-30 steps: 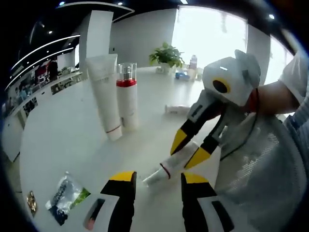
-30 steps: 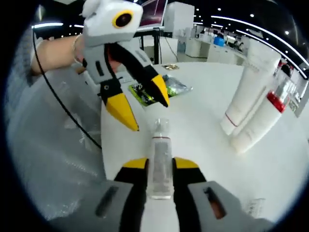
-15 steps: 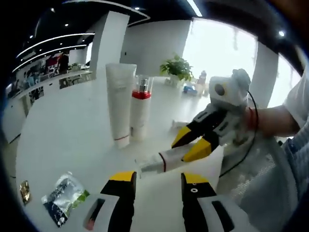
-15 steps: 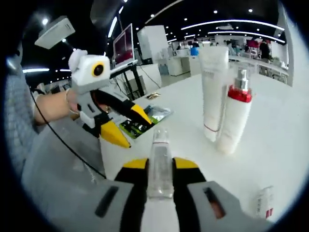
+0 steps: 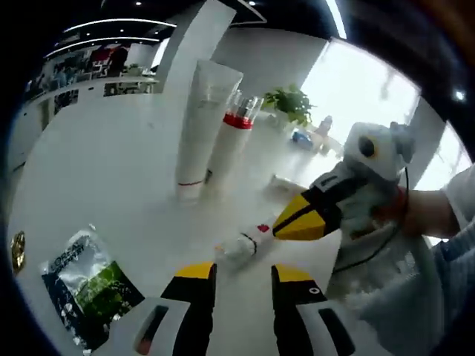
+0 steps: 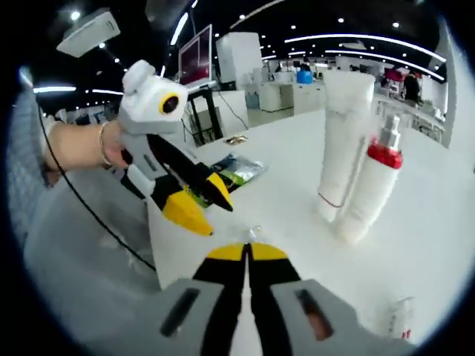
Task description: Arrange the skincare products in the storage area until every visible bottle or jar stands upright without overlapping.
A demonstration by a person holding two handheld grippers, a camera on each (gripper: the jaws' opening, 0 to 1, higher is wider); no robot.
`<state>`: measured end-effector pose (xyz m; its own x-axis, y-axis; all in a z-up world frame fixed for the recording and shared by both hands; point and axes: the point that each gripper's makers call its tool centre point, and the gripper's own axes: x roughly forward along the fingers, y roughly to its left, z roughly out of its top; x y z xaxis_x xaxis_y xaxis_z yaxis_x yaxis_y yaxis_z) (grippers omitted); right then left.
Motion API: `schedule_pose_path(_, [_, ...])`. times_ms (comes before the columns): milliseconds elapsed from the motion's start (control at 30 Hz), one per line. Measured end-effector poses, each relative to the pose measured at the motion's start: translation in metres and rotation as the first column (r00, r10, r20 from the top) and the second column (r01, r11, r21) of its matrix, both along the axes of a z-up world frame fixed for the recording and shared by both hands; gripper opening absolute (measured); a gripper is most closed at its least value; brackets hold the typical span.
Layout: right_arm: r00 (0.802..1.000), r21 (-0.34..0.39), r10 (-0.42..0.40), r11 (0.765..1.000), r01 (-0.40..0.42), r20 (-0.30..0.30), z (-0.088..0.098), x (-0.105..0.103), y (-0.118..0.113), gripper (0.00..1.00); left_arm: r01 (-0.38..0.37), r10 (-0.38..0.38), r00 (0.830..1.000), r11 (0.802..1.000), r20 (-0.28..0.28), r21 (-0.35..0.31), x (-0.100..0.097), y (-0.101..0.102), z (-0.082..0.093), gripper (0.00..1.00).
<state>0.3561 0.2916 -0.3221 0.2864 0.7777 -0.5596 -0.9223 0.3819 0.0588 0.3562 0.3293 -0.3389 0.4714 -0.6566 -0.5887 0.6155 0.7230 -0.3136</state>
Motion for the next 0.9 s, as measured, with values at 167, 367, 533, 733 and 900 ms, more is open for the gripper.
schedule_pose_path(167, [1.000,-0.058,-0.006,0.998,0.007,0.019,-0.009,0.005,-0.014,0.18,0.010,-0.011,1.000,0.999,-0.024,-0.032,-0.004,-0.007,0.001,0.31])
schedule_pose_path(367, [0.989,-0.234,0.088,0.971,-0.058,0.120,-0.021,0.009,-0.024,0.26,0.063,-0.063,0.998,0.998,-0.015,0.025,-0.010,-0.010,-0.005,0.31])
schedule_pose_path(533, [0.956,-0.414,0.246,0.896,-0.162,0.158,-0.035,0.025,-0.028,0.28,0.069,-0.068,0.998,0.997,-0.014,0.034,-0.010,-0.009,-0.006,0.31])
schedule_pose_path(733, [0.901,-0.515,0.425,0.794,-0.323,0.092,-0.048,0.023,-0.012,0.29,0.072,-0.071,0.997,0.996,-0.014,0.053,-0.011,-0.007,-0.008,0.31])
schedule_pose_path(900, [0.832,-0.624,0.552,0.671,-0.400,0.060,-0.061,0.023,-0.006,0.28,0.069,-0.068,0.997,0.996,-0.022,0.047,-0.012,-0.006,-0.008,0.31])
